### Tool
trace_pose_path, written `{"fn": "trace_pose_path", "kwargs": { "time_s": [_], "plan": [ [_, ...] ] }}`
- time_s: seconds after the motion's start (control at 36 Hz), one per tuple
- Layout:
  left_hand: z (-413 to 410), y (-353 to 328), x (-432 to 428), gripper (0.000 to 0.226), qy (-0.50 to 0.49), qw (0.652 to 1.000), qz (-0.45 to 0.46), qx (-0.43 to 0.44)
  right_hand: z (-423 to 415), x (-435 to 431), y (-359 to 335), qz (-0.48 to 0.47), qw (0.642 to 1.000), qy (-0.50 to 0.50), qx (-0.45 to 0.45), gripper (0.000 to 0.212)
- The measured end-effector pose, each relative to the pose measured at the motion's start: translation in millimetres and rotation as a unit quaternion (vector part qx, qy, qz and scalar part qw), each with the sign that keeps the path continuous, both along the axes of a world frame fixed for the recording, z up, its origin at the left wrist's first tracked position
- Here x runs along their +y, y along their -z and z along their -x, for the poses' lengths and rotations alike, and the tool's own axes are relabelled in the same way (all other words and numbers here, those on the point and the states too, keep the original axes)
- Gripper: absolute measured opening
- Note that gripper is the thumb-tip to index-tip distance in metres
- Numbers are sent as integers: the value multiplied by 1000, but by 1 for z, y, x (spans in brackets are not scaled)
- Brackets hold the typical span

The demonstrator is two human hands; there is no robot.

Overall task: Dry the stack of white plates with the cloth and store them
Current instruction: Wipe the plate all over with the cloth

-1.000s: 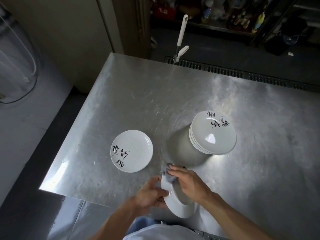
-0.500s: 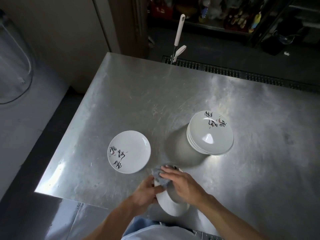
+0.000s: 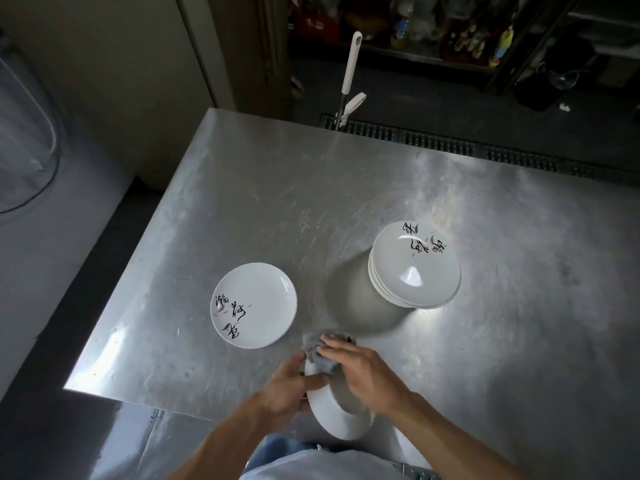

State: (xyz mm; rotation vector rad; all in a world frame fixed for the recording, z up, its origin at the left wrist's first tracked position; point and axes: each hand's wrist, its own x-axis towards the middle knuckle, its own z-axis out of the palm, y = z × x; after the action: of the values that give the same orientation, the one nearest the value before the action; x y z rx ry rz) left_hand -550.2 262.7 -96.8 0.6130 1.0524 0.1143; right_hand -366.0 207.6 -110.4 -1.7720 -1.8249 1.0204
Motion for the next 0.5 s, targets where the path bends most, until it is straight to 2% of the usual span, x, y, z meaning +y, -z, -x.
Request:
{"fn": "trace_pose_path", "kwargs": {
  "time_s": [0.06,0.11,0.17,0.25,0.33,0.44,0.5],
  "plan": [
    [-1,0,0,59,-20,1000,3,-3,-11,-2,3,41,995,88,6,63],
    [-1,3,1,56,-68,997,17,-10,-21,-4,1,94,983,157,15,59],
    [-3,4,3,52,-118,992,37,-25,-24,-10,-1,82,978,188,26,51],
    [-8,6,8,52,-179,982,52,-34,-20,-23,-10,39,981,188,27,50],
    [-16,3,15,41,-209,976,57,-35,-9,-38,-21,-7,989,148,18,55],
    [-26,-9,20,18,-177,983,36,-46,20,-45,-37,-24,992,108,67,63],
    [-28,-11,19,16,-169,984,36,-49,22,-35,-42,-19,989,121,82,59]
  ]
}}
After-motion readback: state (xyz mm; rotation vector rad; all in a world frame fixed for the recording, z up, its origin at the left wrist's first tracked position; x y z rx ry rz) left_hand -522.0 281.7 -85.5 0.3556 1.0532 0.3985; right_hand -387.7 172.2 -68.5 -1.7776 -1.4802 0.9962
